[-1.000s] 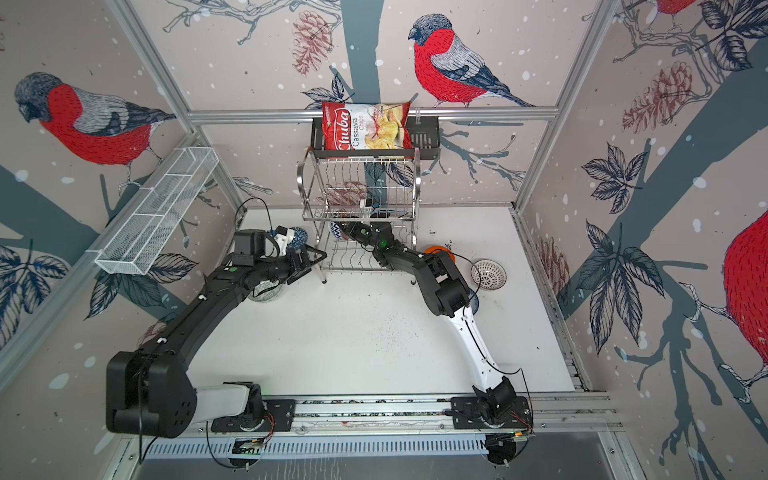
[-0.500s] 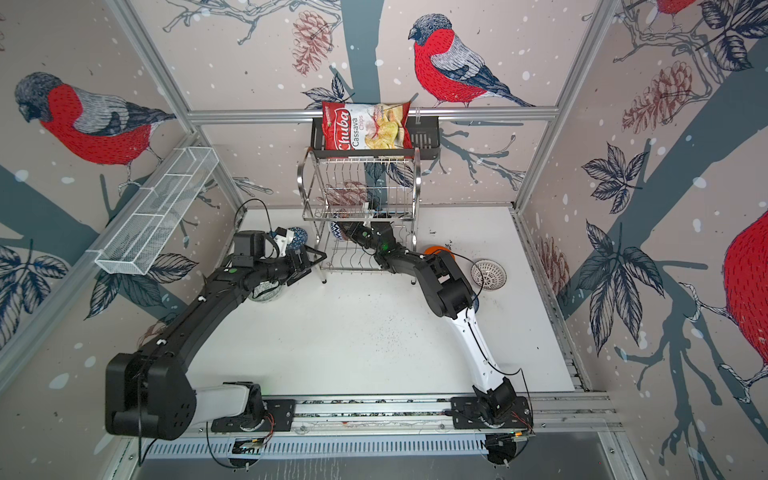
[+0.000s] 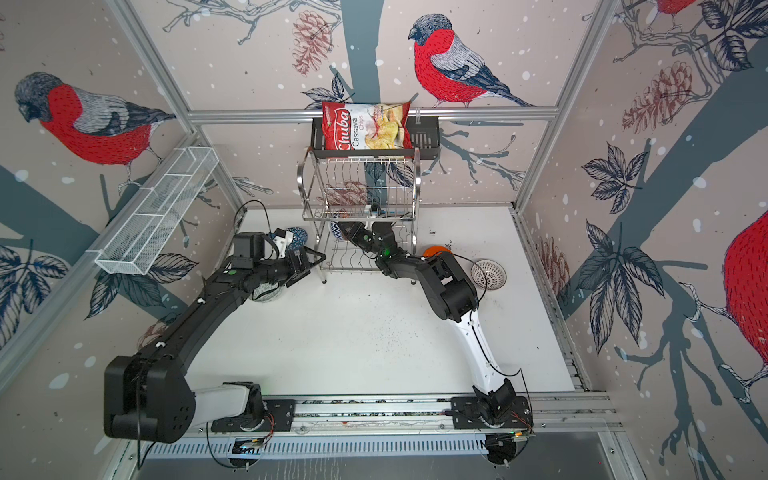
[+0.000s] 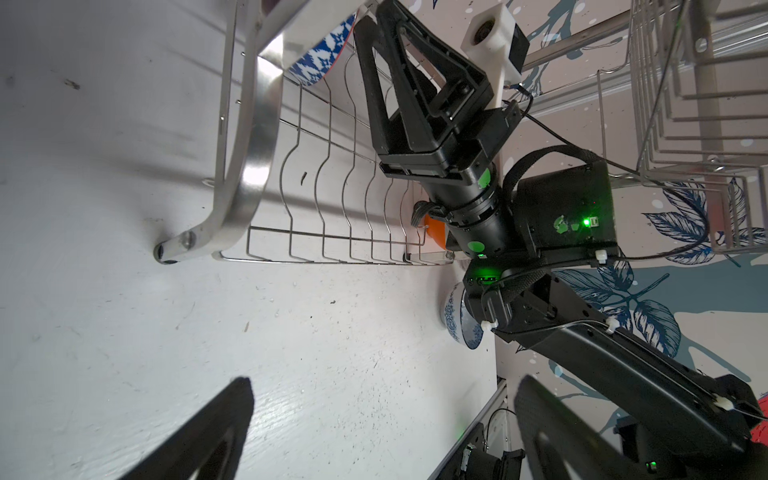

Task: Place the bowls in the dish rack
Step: 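Open the right gripper and release the bowl in the rack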

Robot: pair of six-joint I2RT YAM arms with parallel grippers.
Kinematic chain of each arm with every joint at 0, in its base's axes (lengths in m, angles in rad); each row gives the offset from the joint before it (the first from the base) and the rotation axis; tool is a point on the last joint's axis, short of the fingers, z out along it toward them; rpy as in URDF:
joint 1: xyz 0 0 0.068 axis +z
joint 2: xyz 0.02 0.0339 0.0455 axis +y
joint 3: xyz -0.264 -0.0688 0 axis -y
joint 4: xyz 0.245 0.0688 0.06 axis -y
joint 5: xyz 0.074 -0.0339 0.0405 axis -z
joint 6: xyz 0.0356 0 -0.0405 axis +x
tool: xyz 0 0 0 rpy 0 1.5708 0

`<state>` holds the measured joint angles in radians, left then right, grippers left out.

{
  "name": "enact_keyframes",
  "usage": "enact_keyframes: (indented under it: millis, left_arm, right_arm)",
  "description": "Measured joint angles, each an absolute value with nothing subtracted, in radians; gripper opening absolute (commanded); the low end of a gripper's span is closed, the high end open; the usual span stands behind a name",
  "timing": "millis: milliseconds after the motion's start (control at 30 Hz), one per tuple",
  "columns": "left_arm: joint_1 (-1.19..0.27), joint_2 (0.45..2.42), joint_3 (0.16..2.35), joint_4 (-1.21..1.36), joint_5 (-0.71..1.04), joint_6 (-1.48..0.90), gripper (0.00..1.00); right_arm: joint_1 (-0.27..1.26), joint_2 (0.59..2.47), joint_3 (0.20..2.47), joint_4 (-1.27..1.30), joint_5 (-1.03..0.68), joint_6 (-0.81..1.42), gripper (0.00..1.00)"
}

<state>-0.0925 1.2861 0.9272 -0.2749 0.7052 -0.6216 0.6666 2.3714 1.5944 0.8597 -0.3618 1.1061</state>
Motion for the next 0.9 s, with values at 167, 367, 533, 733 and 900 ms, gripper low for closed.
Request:
enact_keyframes:
  millis: [167, 367, 533, 733, 900]
  left_arm:
    - [-0.093, 1.280, 0.920, -0.275, 0.699, -0.624, 0.98]
    - [-0.091, 1.279, 0.918, -0.275, 0.694, -0.629, 0.98]
    - [-0.090, 1.277, 0.918, -0.275, 0.683, -0.629, 0.98]
    - [-0.089, 1.275, 0.918, -0.275, 0.678, -0.629, 0.98]
    - [-0.089, 1.274, 0.915, -0.275, 0.678, -0.629, 0.98]
  right_arm:
    - [0.672, 2.341, 1.550, 0.884, -0.351, 1.106, 0.39]
    - [0.671, 2.304, 1.494, 0.895, -0.342, 1.106, 0.45]
    - [0.673, 2.278, 1.450, 0.910, -0.338, 1.106, 0.51]
    - [0.683, 2.239, 1.403, 0.913, -0.322, 1.104, 0.57]
    - [0.693, 2.223, 1.379, 0.919, -0.315, 1.102, 0.63]
